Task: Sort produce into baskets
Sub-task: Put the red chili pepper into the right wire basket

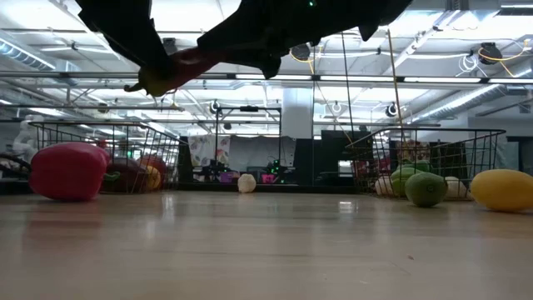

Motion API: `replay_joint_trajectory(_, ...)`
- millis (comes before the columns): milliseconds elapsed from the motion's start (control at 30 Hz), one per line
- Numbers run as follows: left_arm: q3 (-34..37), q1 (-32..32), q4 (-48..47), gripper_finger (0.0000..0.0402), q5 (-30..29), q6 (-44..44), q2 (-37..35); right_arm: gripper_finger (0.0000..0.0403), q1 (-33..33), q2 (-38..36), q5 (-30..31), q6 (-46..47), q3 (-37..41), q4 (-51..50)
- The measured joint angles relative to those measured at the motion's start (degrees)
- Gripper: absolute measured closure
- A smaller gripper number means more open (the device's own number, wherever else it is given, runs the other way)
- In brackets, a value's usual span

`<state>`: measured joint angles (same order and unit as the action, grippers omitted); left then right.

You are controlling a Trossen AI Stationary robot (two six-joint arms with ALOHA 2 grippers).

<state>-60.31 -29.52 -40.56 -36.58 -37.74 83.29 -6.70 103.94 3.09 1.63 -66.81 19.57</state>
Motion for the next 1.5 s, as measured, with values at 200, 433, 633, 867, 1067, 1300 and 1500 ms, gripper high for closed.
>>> replay_joint_trajectory(200,0.0,0.0,0.0,0.0217,-0.3,0.7,0.0,0.0273,0.0,0.0,0.0,0.0,0.0,0.0)
replay_joint_trajectory(433,0.0,0.0,0.0,0.0216,-1.2,0.6,0.0,0.0273,0.0,0.0,0.0,-0.3,0.0,0.0)
replay_joint_trajectory(633,0.0,0.0,0.5,0.0167,-4.3,-1.0,0.0,0.0273,0.0,0.0,0.3,-0.3,0.0,-0.5)
replay_joint_trajectory(867,0.0,-0.9,-1.2,0.0091,-5.1,-0.9,-2.8,0.0273,0.1,0.0,0.0,-0.6,0.0,-1.3)
replay_joint_trajectory(1067,0.0,-3.7,-2.1,0.0078,-5.5,-1.6,-7.7,0.0273,0.4,-0.1,0.0,-0.8,0.0,-1.9)
replay_joint_trajectory(1300,0.6,-6.2,-6.3,0.0078,-7.2,-7.2,-9.2,0.0273,0.4,-1.3,0.0,0.6,0.0,-9.2)
replay_joint_trajectory(1500,4.5,-6.3,-6.0,0.0078,-7.1,-11.3,-6.4,0.0265,0.2,-2.5,0.3,0.5,-2.3,-24.5)
